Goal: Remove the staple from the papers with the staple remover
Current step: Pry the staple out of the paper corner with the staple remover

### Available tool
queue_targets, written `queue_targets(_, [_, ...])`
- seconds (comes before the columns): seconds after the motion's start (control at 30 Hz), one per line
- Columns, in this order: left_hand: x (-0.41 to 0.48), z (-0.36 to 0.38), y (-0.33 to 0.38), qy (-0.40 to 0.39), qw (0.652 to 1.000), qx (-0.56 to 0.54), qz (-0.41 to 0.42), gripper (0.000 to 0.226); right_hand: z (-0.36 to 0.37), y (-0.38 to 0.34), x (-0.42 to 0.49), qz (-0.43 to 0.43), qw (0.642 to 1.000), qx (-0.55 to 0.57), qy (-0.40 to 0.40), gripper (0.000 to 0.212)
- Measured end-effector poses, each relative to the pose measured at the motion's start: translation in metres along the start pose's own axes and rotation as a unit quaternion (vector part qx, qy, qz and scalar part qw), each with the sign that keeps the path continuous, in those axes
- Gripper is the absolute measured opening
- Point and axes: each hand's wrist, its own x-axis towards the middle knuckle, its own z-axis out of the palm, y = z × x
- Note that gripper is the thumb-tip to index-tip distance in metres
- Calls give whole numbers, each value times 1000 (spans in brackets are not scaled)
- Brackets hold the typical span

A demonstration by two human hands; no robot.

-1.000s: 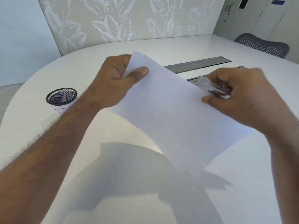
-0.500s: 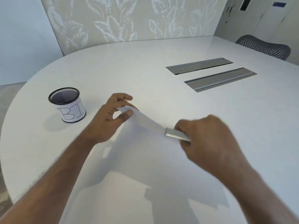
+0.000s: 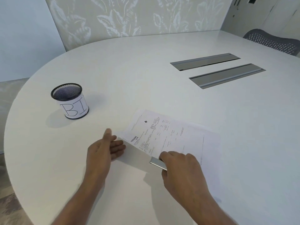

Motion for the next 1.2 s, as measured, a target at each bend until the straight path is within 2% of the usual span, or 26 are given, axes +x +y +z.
queue_targets(0.07, [-3,2,0,-46,998,52,1,42,5,0,-1,-5,1000,3,-13,23])
queue_targets(0.17, [-1,5,3,-56,991,119,-5,24,9,1,-2,-23,998,53,-17,15])
queue_targets(0.27, [5,2,8,-87,984,152,-23,6,7,10,1,-3,981,191,-29,24])
queue_targets(0.37, [7,-1,10,-115,980,162,-33,5,9,20,12,8,953,302,-20,23])
queue_targets(0.5, [6,-2,10,-113,983,144,-29,6,16,19,30,-4,947,320,13,15])
queue_targets(0.73, [2,-1,12,-102,985,138,-18,7,31,-2,56,-48,954,295,17,11])
queue_targets(1.2, [-3,0,15,-80,989,110,-51,16,36,-13,70,-84,954,288,27,13])
